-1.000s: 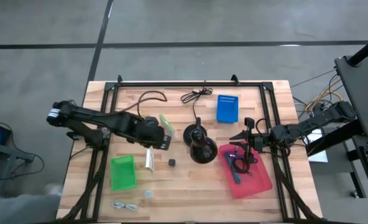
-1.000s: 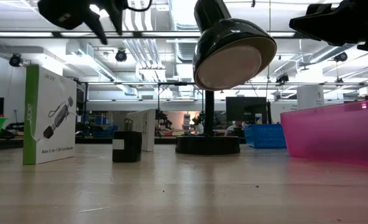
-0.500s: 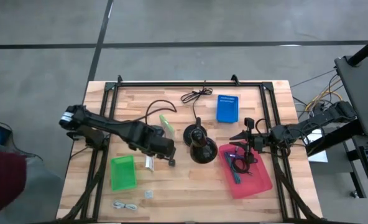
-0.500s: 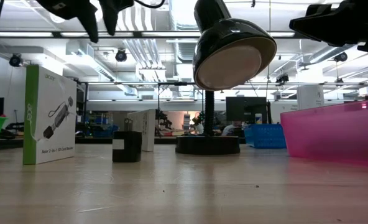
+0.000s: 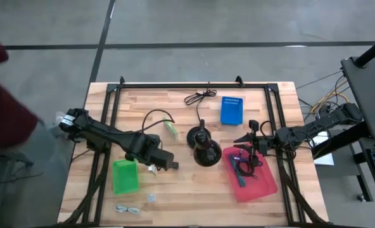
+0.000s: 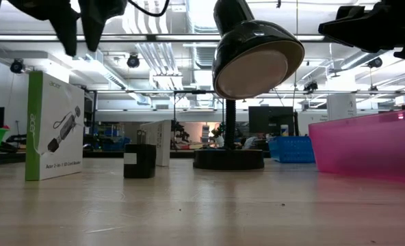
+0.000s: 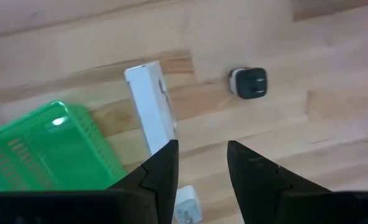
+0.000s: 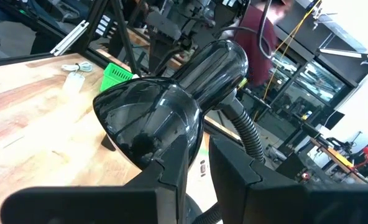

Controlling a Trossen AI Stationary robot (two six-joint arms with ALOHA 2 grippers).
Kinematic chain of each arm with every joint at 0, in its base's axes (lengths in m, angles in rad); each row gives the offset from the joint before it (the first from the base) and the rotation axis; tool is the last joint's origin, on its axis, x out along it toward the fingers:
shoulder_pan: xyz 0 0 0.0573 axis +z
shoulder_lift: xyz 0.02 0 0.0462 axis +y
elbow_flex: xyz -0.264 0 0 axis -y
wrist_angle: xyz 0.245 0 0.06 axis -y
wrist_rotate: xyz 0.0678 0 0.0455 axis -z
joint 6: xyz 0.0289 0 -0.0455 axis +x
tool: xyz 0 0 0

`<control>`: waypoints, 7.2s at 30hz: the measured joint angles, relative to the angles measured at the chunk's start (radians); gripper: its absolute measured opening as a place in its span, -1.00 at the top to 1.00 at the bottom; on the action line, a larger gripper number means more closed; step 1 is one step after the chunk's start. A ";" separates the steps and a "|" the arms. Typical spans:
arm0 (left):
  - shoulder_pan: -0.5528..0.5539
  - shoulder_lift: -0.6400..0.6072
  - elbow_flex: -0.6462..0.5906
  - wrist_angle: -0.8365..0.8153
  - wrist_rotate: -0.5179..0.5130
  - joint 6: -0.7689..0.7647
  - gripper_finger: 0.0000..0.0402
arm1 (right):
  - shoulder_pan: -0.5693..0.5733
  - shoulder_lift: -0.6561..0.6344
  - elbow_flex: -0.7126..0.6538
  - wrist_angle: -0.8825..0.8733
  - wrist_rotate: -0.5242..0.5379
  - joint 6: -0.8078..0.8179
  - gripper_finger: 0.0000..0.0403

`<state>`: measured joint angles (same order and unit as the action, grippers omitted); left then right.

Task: Pick and place items into bin
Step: Put the bottom white card reader box into the green bin

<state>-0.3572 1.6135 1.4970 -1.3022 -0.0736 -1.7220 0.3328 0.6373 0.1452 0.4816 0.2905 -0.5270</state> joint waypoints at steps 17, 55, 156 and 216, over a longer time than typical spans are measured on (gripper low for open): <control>-0.005 0.000 -0.044 -0.001 0.077 0.215 0.39 | 0.000 0.000 0.000 -0.007 0.000 -0.008 0.73; 0.004 0.005 -0.157 0.021 0.000 -0.011 -0.07 | 0.000 0.000 0.000 -0.007 0.000 -0.008 0.73; 0.011 -0.006 -0.138 0.131 0.081 0.421 0.83 | 0.000 0.000 0.001 -0.013 0.000 -0.023 0.73; -0.154 -0.008 0.018 -0.128 0.043 0.759 0.83 | 0.000 0.000 0.001 -0.013 0.000 -0.023 0.73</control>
<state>-0.5117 1.6056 1.5146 -1.4301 -0.0310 -0.9631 0.3332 0.6376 0.1459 0.4683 0.2905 -0.5503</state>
